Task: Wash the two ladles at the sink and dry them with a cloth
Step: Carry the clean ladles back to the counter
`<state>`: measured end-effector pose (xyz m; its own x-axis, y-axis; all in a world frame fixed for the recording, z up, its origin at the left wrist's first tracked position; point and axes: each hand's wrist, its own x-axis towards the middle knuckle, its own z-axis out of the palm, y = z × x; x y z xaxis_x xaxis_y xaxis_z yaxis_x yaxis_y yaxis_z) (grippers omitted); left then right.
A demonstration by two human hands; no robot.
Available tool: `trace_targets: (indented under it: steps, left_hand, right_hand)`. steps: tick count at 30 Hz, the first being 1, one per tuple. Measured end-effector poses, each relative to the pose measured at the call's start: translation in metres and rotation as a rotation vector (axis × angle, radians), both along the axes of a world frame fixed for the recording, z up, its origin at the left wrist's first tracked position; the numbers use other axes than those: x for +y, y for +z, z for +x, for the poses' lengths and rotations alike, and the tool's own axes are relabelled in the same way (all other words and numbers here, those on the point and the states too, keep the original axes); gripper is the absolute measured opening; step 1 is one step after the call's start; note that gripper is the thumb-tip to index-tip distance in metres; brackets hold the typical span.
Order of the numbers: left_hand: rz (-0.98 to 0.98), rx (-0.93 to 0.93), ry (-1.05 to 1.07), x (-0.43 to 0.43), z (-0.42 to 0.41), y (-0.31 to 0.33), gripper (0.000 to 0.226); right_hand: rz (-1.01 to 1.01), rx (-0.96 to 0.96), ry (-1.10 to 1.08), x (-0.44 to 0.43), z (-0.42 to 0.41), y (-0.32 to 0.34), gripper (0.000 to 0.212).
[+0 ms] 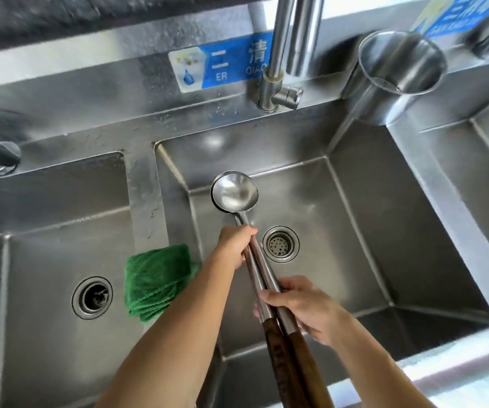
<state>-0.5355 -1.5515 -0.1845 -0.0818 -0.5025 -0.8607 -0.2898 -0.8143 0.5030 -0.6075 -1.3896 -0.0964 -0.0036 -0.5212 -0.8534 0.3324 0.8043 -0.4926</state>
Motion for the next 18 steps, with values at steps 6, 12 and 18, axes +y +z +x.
trace_targets:
  steps: [6, 12, 18]
  left_hand:
    - [-0.021, 0.109, -0.289, 0.041, -0.038, 0.083, 0.019]
    - [-0.115, 0.194, -0.531, 0.111, -0.104, 0.163, 0.017]
    - [-0.212, 0.295, -0.791, 0.236, -0.165, 0.235, 0.016]
  right_hand:
    - [-0.097, 0.028, -0.095, 0.064, -0.025, 0.071, 0.027]
    - [-0.168, 0.166, -0.313, 0.151, -0.04, 0.143, 0.033]
    - [-0.241, 0.245, -0.575, 0.273, -0.041, 0.204, 0.019]
